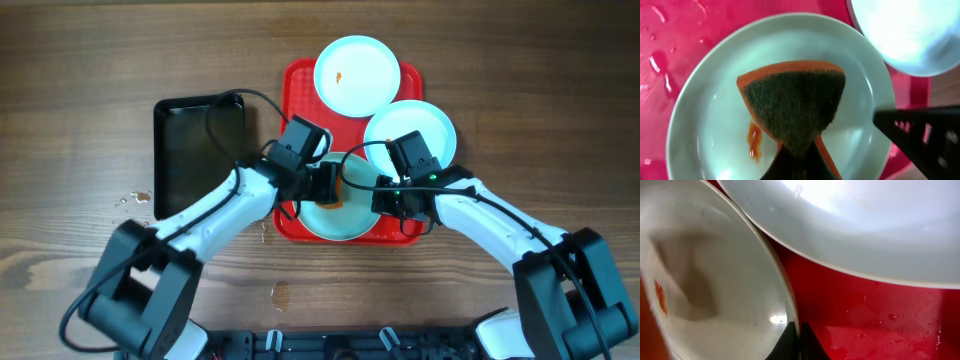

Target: Clean dirty plates on tray and stack at the side

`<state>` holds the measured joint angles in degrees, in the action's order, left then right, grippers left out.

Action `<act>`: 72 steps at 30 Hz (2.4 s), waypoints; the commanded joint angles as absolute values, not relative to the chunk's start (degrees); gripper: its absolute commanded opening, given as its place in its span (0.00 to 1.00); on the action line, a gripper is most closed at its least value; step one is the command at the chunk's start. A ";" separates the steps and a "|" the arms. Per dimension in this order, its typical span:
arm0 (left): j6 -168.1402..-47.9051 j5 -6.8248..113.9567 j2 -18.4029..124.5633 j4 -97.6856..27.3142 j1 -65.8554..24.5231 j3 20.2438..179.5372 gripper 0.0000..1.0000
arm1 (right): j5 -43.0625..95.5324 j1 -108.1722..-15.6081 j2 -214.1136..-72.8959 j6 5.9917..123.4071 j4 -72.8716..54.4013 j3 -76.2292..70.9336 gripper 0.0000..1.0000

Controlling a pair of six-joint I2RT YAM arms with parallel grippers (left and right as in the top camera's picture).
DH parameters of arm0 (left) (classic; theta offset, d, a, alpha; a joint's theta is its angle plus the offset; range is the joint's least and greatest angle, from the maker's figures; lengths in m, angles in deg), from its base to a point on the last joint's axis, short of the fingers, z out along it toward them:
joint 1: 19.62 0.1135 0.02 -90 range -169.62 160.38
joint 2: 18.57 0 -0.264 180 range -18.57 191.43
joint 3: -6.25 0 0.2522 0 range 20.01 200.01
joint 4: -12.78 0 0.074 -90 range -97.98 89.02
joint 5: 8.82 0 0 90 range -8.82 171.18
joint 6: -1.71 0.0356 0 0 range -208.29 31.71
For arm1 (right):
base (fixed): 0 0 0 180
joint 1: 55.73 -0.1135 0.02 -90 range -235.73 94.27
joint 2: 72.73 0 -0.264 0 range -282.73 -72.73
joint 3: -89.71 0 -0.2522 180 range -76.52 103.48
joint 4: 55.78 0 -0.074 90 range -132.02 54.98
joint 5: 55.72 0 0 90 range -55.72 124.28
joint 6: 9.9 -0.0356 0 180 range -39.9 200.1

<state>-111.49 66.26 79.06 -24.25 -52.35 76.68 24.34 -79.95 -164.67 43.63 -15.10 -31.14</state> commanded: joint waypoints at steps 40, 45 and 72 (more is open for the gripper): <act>-115.53 85.80 69.00 -47.90 -40.20 84.90 0.04 | 28.39 -80.15 -165.09 49.77 -13.42 -31.14 0.04; -108.80 84.65 66.88 -50.04 -32.92 84.85 0.04 | 28.41 -80.15 -164.76 55.13 -13.11 -30.05 0.04; -107.95 81.39 69.20 -44.03 -18.75 76.31 0.04 | 87.77 -107.06 -147.10 68.70 -6.23 -21.65 0.04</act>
<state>-108.71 82.18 69.02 -44.22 -18.99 76.35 79.90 -105.88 -148.32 63.85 -4.26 -22.99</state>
